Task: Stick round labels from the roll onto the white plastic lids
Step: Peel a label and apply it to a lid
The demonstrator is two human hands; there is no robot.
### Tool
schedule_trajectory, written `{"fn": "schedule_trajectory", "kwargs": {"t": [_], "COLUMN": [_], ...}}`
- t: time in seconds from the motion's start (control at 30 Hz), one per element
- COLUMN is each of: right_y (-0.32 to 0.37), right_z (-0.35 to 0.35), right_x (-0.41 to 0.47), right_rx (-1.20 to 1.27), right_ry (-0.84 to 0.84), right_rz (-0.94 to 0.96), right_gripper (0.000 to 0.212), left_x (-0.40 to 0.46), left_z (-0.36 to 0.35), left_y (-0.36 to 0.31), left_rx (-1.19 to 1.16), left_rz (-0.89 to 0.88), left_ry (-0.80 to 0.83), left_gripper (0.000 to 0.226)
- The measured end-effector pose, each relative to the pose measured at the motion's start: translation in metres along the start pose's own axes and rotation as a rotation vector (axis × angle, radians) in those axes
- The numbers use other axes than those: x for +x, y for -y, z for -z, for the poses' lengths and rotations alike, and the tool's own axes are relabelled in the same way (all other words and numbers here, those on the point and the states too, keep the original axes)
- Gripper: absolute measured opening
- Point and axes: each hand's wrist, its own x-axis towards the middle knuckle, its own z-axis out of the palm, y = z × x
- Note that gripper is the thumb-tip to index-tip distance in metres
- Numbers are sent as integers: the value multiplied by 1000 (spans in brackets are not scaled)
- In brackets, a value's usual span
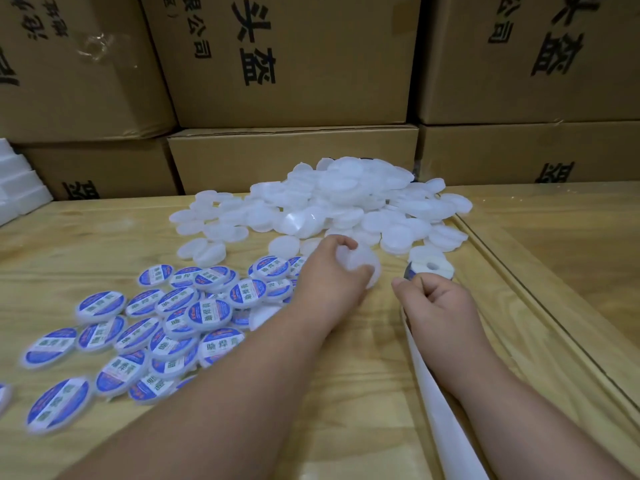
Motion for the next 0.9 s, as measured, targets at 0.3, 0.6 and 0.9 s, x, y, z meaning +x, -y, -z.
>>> {"fn": "schedule_trajectory", "kwargs": {"t": [0.3, 0.6, 0.9], "right_y": [1, 1, 7], "right_z": [0, -1, 9], "right_x": [-1, -10, -20], "right_rx": [61, -60, -403], "right_ry": [-18, -115, -37], "right_rz": [13, 80, -66], "right_gripper": [44, 40, 24], "left_x": [-45, -61, -48], "left_z": [5, 22, 25], "left_y": [11, 18, 19], "left_rx": [-226, -635, -811], "left_rz": [92, 124, 140], "left_ry": [-102, 33, 126], "left_gripper": [12, 24, 20]}}
